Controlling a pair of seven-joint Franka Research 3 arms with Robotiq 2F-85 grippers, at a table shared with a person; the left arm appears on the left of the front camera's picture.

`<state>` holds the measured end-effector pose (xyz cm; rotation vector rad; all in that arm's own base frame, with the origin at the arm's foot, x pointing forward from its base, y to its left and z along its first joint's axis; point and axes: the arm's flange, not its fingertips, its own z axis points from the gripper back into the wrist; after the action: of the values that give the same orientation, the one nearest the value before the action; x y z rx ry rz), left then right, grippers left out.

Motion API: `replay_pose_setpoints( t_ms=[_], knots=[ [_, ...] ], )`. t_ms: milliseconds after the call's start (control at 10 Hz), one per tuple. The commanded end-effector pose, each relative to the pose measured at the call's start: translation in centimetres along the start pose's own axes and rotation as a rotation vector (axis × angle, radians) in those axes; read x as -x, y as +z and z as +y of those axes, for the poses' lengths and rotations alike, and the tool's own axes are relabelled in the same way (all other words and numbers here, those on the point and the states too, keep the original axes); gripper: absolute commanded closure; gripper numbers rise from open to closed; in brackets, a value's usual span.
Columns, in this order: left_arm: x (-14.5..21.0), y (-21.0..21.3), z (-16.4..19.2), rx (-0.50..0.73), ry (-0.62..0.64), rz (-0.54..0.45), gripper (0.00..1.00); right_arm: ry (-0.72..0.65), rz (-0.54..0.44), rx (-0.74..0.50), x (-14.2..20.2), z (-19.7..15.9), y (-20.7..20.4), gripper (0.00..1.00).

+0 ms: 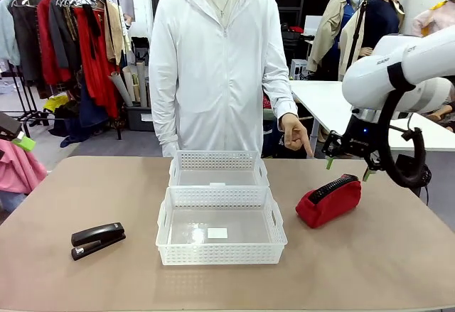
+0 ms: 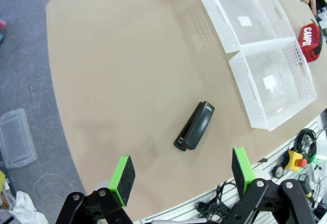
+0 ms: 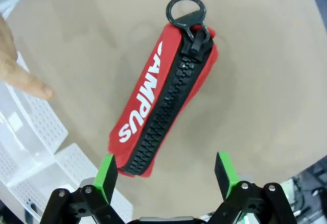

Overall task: Distribute items into two baskets.
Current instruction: Pick up the Pencil pouch that the person points to.

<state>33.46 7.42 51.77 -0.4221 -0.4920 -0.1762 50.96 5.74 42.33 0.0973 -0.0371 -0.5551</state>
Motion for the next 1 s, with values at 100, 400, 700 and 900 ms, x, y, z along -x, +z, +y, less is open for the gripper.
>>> replay_pose_setpoints(
  t_ms=[100, 400, 700, 900],
  knots=[
    [0.1, 0.0, 0.0, 0.009, 0.001, -0.004, 0.02, -0.145, -0.050, -0.014, -0.9, 2.0, -0.7, 0.00],
    [0.1, 0.0, 0.0, 0.009, 0.001, -0.004, 0.02, -0.207, -0.153, 0.020, -0.9, 1.9, -2.5, 0.00],
    [0.1, 0.0, 0.0, 0.009, 0.001, -0.004, 0.02, -0.232, -0.110, 0.052, -0.6, 1.2, -3.9, 0.00],
    [0.1, 0.0, 0.0, 0.009, 0.001, -0.004, 0.02, -0.248, -0.098, 0.048, -0.7, 0.8, -4.5, 0.00]
  ],
)
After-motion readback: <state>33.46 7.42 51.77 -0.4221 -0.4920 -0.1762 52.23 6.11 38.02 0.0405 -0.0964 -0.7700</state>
